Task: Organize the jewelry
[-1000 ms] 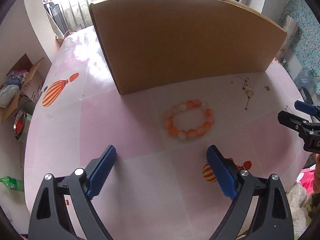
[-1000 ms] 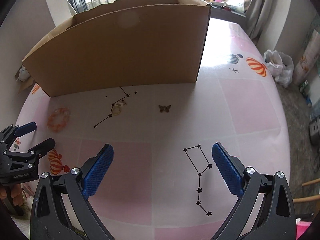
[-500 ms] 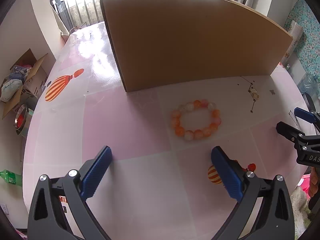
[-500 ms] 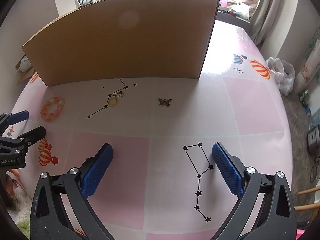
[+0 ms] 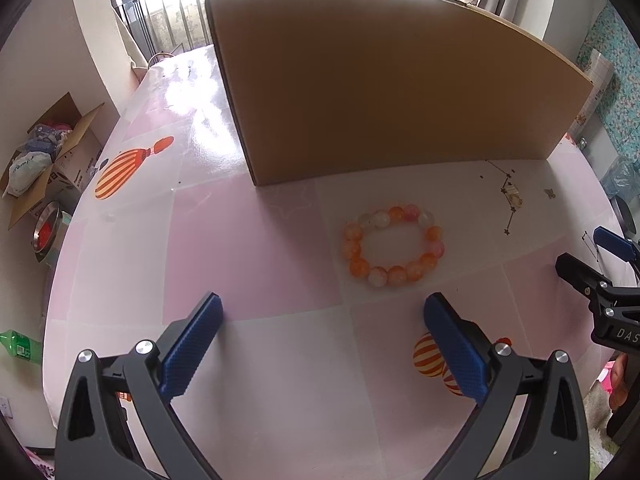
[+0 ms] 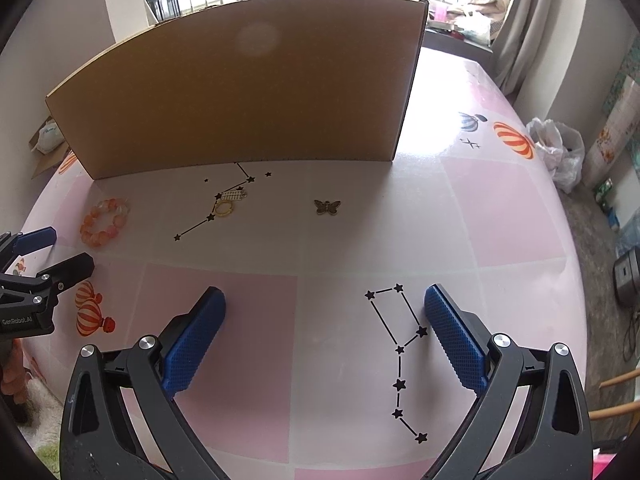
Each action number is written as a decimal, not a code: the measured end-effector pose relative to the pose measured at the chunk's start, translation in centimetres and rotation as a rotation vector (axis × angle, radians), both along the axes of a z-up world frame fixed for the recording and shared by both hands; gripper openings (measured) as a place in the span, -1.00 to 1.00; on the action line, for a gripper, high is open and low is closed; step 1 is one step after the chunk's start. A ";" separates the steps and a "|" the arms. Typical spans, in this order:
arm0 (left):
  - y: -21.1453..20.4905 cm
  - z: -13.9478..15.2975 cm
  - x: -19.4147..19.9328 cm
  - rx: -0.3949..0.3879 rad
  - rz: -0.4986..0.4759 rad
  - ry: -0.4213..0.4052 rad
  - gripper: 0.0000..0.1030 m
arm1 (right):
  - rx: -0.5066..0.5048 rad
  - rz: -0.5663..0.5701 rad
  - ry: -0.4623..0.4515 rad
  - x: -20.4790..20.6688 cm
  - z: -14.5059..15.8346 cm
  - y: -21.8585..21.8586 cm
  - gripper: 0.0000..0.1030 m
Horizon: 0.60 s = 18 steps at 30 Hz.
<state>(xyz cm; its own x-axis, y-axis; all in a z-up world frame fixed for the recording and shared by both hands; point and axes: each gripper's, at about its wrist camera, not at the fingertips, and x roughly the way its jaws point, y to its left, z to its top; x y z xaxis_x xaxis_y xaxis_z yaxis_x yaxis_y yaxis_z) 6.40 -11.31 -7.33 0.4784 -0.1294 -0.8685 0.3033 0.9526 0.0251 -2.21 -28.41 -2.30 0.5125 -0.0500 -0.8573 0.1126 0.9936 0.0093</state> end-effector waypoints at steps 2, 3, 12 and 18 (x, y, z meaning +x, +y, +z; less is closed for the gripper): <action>-0.1 0.1 0.0 0.008 0.000 -0.001 0.92 | 0.000 0.004 -0.004 -0.1 0.0 0.1 0.85; -0.2 0.2 0.0 0.022 0.006 -0.007 0.92 | 0.000 0.008 -0.006 -0.2 0.0 0.2 0.85; -4.8 4.9 -1.9 -0.027 -0.193 -0.222 0.90 | 0.011 -0.008 0.024 0.0 0.6 -1.4 0.84; -9.3 4.5 -0.8 -0.089 -0.357 -0.180 0.60 | 0.093 -0.119 -0.036 -0.6 2.2 -4.5 0.84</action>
<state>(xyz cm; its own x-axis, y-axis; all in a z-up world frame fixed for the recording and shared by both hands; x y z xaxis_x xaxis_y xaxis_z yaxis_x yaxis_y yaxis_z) 5.59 -20.64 -2.82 0.5330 -0.3859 -0.7530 0.6136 0.7891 0.0299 -2.77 -32.89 -0.12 0.5380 -0.0334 -0.8423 0.2273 0.9680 0.1068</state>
